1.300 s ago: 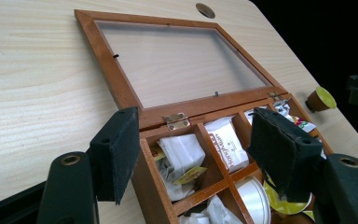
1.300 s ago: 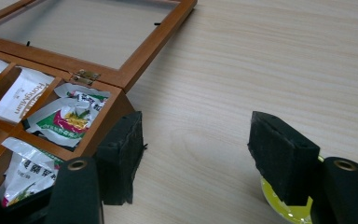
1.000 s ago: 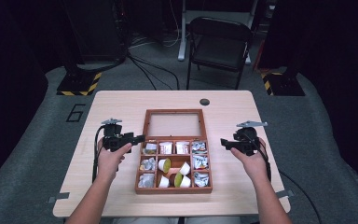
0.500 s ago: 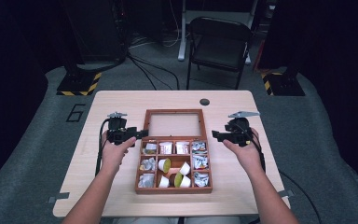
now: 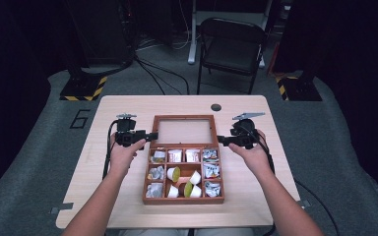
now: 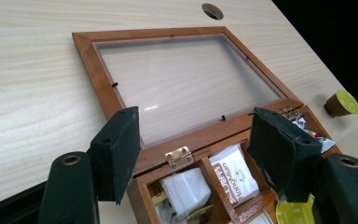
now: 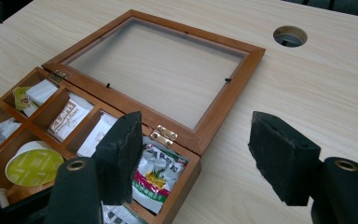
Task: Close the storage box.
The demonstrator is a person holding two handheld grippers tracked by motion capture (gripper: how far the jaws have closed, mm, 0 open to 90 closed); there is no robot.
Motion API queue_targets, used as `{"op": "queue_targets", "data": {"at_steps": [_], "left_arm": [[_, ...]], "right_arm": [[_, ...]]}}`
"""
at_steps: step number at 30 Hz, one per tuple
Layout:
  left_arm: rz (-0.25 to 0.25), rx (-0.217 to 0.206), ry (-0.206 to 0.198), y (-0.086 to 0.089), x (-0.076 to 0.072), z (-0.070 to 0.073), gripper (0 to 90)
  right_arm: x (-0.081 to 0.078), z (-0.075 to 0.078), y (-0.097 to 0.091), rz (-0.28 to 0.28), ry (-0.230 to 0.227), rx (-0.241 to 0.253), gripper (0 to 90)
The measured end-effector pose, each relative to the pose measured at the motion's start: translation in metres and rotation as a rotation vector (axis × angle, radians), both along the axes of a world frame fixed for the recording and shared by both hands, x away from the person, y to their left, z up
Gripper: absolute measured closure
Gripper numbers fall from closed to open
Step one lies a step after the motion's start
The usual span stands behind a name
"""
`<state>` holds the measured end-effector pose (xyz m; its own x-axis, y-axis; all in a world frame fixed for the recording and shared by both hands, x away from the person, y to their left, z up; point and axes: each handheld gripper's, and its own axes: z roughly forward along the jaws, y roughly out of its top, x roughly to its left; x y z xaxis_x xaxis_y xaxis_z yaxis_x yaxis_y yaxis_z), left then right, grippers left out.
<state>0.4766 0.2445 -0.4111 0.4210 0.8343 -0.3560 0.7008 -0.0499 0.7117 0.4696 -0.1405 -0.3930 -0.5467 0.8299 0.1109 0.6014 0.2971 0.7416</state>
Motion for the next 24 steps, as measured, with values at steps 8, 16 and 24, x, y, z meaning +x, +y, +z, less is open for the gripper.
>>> {"op": "queue_targets", "data": {"at_steps": [8,16,24], "left_arm": [[-0.007,-0.001,0.014,-0.003,0.005,0.002,33.5],[-0.004,-0.017,0.015,-0.004,0.017,0.002,35.1],[-0.008,-0.011,0.042,-0.003,0.032,-0.01,37.6]], "right_arm": [[0.005,0.012,0.004,0.005,-0.008,0.012,35.5],[0.014,0.012,0.007,0.012,-0.007,0.017,36.1],[0.029,-0.001,0.009,0.009,0.018,0.055,36.8]]}}
